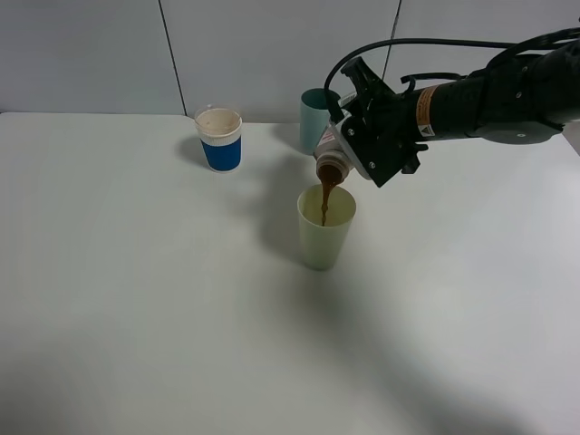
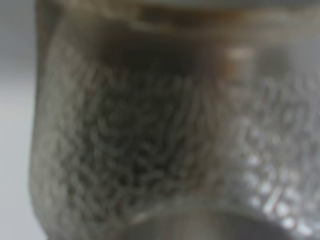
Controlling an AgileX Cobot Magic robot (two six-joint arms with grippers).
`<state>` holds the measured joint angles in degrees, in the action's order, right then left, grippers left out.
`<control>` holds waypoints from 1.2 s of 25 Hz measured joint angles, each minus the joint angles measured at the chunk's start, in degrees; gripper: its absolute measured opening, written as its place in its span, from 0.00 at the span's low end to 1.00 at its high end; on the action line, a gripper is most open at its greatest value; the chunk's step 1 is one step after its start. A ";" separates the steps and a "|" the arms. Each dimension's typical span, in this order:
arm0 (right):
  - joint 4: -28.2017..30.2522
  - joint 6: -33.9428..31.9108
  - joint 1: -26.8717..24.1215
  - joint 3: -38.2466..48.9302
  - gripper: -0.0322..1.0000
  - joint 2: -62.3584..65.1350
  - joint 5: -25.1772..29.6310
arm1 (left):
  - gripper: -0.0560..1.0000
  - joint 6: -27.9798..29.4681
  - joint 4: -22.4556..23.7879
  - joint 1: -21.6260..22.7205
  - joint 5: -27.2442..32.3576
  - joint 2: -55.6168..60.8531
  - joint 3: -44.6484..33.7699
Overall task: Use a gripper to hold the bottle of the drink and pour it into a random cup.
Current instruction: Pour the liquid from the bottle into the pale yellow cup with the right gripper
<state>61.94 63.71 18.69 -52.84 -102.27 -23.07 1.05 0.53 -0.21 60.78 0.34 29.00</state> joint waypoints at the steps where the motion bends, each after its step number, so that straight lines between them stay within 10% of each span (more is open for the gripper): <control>1: 0.00 0.29 0.00 0.00 0.38 0.00 0.00 | 0.93 0.00 0.00 0.00 0.00 0.00 0.00; 30: -0.25 5.74 1.60 0.00 0.38 0.00 0.33 | 0.93 0.00 0.00 0.00 0.00 0.00 0.00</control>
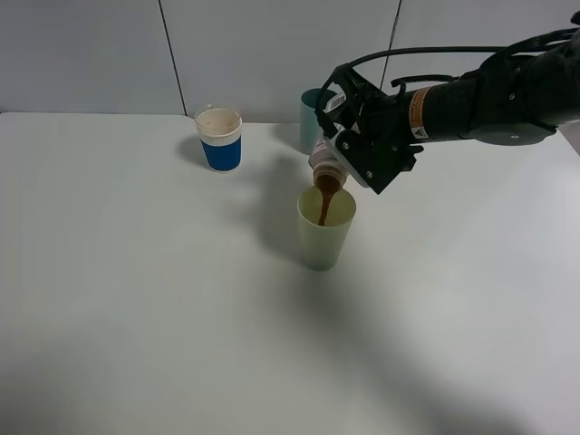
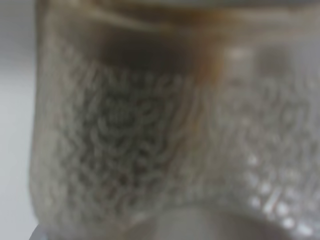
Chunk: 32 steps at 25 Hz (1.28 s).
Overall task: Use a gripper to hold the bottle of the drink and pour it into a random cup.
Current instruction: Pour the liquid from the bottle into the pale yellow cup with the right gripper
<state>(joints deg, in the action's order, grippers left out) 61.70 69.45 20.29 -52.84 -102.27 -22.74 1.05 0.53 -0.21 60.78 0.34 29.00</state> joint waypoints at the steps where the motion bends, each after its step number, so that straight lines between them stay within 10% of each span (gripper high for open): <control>1: 0.00 0.12 0.00 0.00 0.38 0.00 0.00 | 0.93 0.00 0.00 0.00 0.00 0.00 0.00; 32: -0.26 8.12 2.10 0.00 0.38 0.31 0.01 | 0.93 0.00 0.00 0.00 0.00 0.00 0.00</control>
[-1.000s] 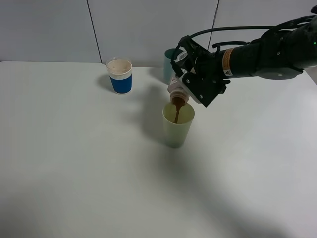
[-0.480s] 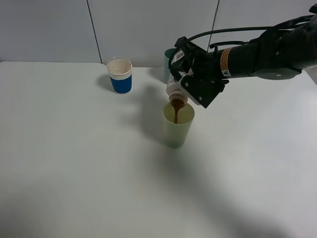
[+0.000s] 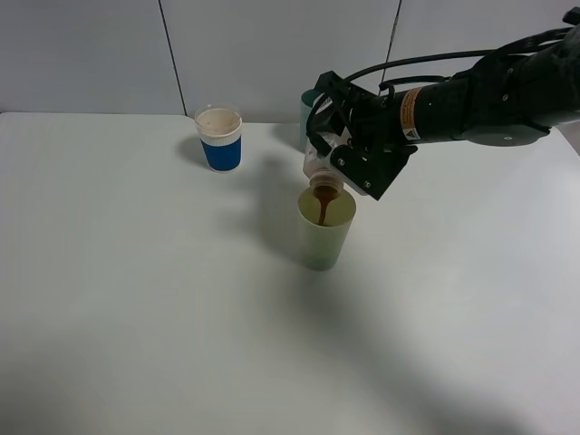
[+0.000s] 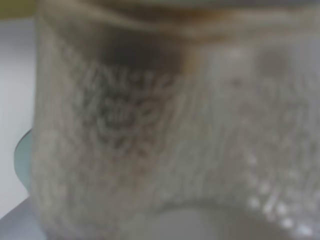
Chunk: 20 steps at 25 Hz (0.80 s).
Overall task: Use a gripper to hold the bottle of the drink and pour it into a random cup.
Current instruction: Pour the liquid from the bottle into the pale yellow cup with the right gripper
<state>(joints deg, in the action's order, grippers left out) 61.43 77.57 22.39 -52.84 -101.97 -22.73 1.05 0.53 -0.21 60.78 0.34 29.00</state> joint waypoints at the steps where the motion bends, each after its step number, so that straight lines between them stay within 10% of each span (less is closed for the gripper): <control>1: -0.18 0.60 0.00 0.00 0.38 0.00 0.00 | 0.93 0.00 0.00 0.00 0.00 0.00 0.00; 20: -1.21 2.64 0.00 0.00 0.38 0.00 -0.36 | 0.93 0.00 0.00 0.00 0.00 0.00 0.00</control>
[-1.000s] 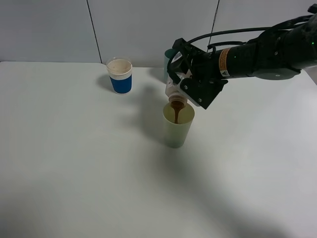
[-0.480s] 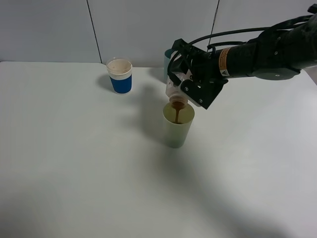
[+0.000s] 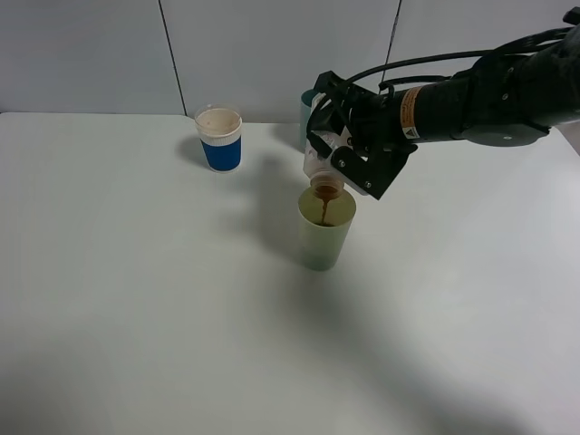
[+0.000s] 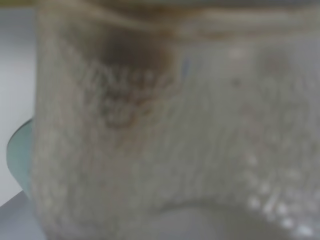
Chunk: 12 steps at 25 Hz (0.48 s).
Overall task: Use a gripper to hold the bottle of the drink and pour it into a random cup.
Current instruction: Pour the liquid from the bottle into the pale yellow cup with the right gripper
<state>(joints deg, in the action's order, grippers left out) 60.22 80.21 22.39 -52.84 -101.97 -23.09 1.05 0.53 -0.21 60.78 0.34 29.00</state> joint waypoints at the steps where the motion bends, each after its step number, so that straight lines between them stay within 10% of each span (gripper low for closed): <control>1: 0.00 0.07 0.00 0.00 0.38 0.00 0.00 | 0.93 0.00 0.00 0.00 0.00 0.00 0.00; 12: 0.00 2.17 0.13 0.00 0.38 1.21 -0.06 | 0.93 0.00 0.00 0.00 0.00 0.00 0.00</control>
<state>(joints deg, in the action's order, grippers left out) 60.22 82.38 22.51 -52.84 -100.75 -23.15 1.05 0.53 -0.21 60.78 0.34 29.00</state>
